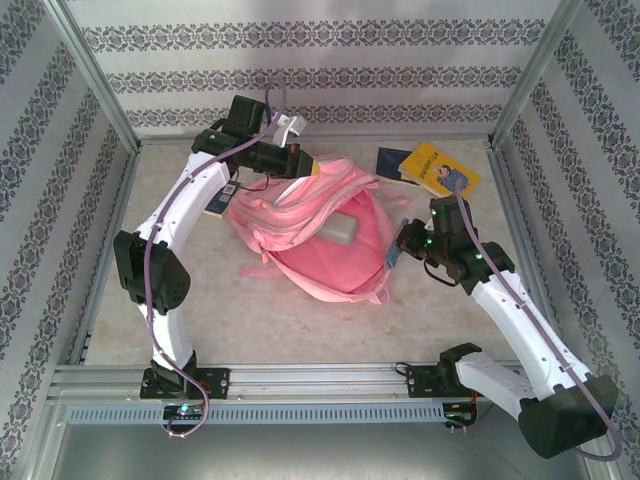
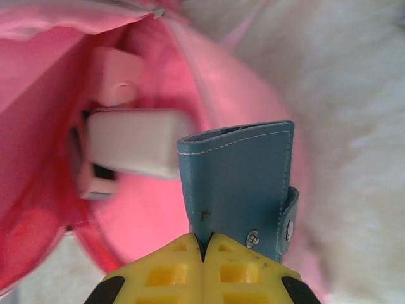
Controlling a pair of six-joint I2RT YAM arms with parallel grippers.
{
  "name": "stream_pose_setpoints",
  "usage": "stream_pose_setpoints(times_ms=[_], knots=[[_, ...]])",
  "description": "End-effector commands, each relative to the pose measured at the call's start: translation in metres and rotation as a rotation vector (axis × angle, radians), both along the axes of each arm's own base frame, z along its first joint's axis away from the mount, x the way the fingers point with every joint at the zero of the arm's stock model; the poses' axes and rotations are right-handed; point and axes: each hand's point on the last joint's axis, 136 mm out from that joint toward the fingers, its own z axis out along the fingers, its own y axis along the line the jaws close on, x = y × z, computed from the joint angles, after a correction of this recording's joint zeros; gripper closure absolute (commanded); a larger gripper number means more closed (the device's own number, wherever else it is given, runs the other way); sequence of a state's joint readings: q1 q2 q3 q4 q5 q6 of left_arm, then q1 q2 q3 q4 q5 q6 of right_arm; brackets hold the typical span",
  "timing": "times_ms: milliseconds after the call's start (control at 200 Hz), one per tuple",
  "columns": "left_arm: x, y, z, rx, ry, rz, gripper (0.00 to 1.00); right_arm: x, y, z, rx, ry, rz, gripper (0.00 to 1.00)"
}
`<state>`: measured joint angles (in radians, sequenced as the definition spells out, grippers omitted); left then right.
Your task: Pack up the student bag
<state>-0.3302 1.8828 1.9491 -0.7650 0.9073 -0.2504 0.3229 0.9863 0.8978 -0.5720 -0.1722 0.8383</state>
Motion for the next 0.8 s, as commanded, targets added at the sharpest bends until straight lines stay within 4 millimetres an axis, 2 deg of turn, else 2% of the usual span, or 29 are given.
stream_pose_setpoints(times_ms=[0, 265, 495, 675, 769, 779, 799], knots=[[-0.006, -0.005, 0.054, -0.124, -0.075, -0.062, 1.00, 0.014, 0.039, 0.032, 0.207, -0.079, 0.037, 1.00], [-0.007, -0.013, 0.071, -0.199, -0.077, -0.098, 1.00, 0.056, 0.089, 0.041, 0.426, -0.196, 0.001, 1.00], [-0.003, -0.017, 0.070, -0.225, -0.068, -0.109, 1.00, 0.096, 0.130, 0.037, 0.557, -0.256, -0.019, 1.00], [0.002, -0.019, 0.070, -0.234, -0.065, -0.113, 1.00, 0.123, 0.176, -0.002, 0.602, -0.182, 0.007, 1.00], [0.004, -0.020, 0.067, -0.230, -0.054, -0.119, 1.00, 0.134, 0.205, -0.011, 0.637, -0.175, 0.071, 1.00], [0.004, -0.020, 0.067, -0.230, -0.052, -0.120, 1.00, 0.135, 0.208, -0.012, 0.638, -0.171, 0.077, 0.96], [0.004, -0.020, 0.067, -0.229, -0.052, -0.121, 1.00, 0.137, 0.213, -0.013, 0.638, -0.167, 0.094, 0.81]])
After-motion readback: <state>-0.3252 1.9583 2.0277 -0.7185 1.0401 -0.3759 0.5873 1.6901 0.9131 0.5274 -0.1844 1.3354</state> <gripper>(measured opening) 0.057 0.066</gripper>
